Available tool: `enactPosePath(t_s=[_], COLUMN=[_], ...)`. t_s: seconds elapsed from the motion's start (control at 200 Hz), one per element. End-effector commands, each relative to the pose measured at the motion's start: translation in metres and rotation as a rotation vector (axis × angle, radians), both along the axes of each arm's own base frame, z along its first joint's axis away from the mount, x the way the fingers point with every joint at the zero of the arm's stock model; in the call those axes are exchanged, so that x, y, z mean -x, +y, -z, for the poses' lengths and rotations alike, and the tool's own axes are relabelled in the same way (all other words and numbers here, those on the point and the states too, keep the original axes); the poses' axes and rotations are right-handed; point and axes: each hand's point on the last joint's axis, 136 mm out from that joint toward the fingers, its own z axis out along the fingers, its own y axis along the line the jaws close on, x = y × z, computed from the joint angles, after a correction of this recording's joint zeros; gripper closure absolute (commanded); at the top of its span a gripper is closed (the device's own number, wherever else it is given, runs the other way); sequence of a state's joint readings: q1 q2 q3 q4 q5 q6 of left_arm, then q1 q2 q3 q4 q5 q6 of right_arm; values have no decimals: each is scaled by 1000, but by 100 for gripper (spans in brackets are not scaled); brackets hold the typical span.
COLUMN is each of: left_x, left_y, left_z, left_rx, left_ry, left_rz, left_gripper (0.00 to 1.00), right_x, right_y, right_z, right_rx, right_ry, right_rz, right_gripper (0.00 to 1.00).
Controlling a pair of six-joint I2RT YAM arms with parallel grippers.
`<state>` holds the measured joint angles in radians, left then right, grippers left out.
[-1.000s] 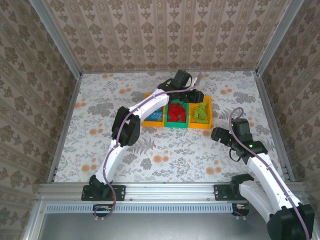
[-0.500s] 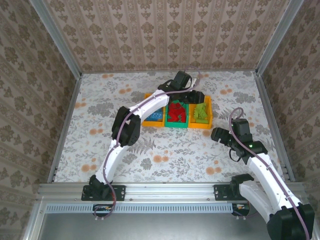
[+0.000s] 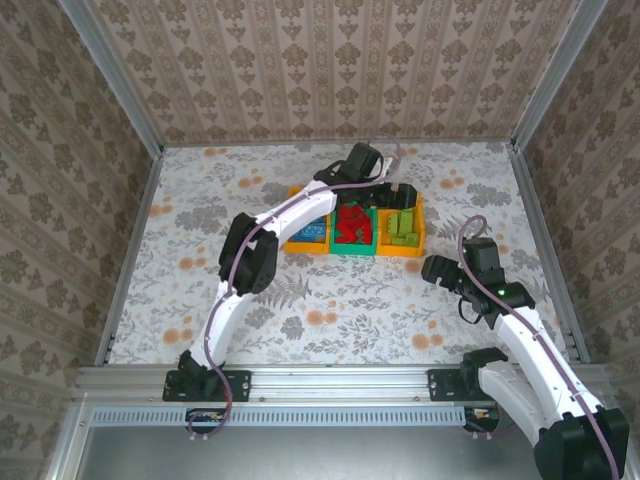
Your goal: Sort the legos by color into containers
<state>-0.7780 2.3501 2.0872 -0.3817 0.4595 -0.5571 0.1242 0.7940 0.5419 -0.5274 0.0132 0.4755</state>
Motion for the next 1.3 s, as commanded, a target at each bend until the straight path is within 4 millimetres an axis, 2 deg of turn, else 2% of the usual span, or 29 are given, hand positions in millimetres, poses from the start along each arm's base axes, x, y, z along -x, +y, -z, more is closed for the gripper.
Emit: enactPosePath(t_s=[0.0, 0.085, 0.135, 0.245, 0.375, 0.545, 0.725, 0.89, 1.05, 1.205, 1.265, 1.285, 1.295], left_x=[3, 8, 12, 23, 35, 38, 41, 44, 52, 67, 72, 74, 74], left_y=[12, 23, 30, 46, 74, 118, 169, 236, 319, 401, 423, 427, 436], left_z=[-18, -26, -28, -46, -55, -62, -64, -61, -67, -64, -58, -56, -55], left_rx=[-18, -35, -48, -63, -145, -230, -333, -462, -550, -644, -684, -689, -705], left_ry=[-85, -146, -188, -317, -467, -604, -722, -761, -802, -828, -832, -836, -831], left_rz=[2, -5, -6, -3, -6, -101, -203, -323, -513, -701, -724, -726, -747], left_gripper=[0, 0, 0, 0, 0, 0, 0, 0, 0, 0, 0, 0, 0], right_x=[-4, -10, -14, -25, -40, -65, -96, -115, -116, -119, -126, -130, -132], right_y=[2, -1, -5, -18, -32, -48, -55, -73, -86, -83, -80, -78, -77], right_z=[-13, -27, -37, -53, -68, -72, -53, -40, -24, -18, -16, -8, -7], right_rx=[-13, 16, 48, 143, 260, 399, 423, 433, 434, 400, 393, 399, 401], right_ry=[-61, -135, -192, -324, -465, -567, -555, -555, -552, -573, -582, -561, -554], right_rz=[-10, -16, -17, 0, 36, 84, 106, 169, 218, 215, 197, 179, 170], right_gripper=[5, 1, 0, 0, 0, 0, 0, 0, 0, 0, 0, 0, 0])
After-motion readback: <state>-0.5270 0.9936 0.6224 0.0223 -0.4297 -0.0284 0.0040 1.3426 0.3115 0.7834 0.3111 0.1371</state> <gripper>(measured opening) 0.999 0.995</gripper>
